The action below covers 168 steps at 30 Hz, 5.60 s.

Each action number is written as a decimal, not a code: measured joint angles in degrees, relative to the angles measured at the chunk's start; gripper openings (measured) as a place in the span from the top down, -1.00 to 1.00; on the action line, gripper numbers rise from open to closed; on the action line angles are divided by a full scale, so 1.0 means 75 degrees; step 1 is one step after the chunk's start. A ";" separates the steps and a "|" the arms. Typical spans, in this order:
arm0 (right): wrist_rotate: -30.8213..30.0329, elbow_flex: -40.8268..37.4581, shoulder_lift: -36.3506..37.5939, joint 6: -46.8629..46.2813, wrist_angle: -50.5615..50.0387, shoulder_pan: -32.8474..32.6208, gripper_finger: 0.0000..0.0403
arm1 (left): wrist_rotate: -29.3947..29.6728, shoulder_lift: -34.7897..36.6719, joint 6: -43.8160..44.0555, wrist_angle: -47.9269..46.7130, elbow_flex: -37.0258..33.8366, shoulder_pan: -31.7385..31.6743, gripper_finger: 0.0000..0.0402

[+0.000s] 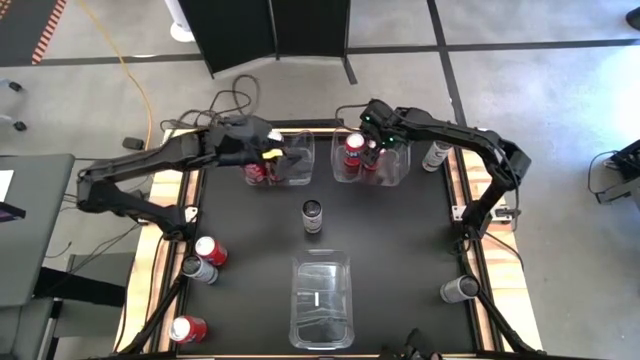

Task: Sort soda cans
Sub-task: Put the orange soda can into the right transparent bin

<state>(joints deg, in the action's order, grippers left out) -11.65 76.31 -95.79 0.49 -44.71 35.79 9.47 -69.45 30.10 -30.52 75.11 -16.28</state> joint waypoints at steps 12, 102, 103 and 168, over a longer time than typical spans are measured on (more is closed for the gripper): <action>0.0003 -0.0006 0.0409 -0.1114 0.0027 -0.0002 -0.81 | 0.0282 0.1453 0.0604 -0.2226 0.0009 0.0248 -0.95; 0.0907 -0.0015 0.3331 -0.2876 -0.1428 -0.1251 -0.75 | -0.0347 -0.1410 0.1507 -0.4877 0.0723 0.0015 -0.35; 0.0905 -0.0015 0.3331 -0.2881 -0.1626 -0.1304 -0.75 | -0.0452 -0.1672 0.1256 -0.4870 0.1012 -0.0064 -0.35; 0.0570 -0.2197 0.4665 -0.2617 0.0712 -0.3182 -0.65 | -0.1415 -0.7424 -0.4293 -0.4758 0.7338 0.0669 -0.72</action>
<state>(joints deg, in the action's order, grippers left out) -7.38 59.83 -60.80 -19.13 -39.37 11.92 -1.14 -125.13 -2.10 -66.21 130.15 -11.27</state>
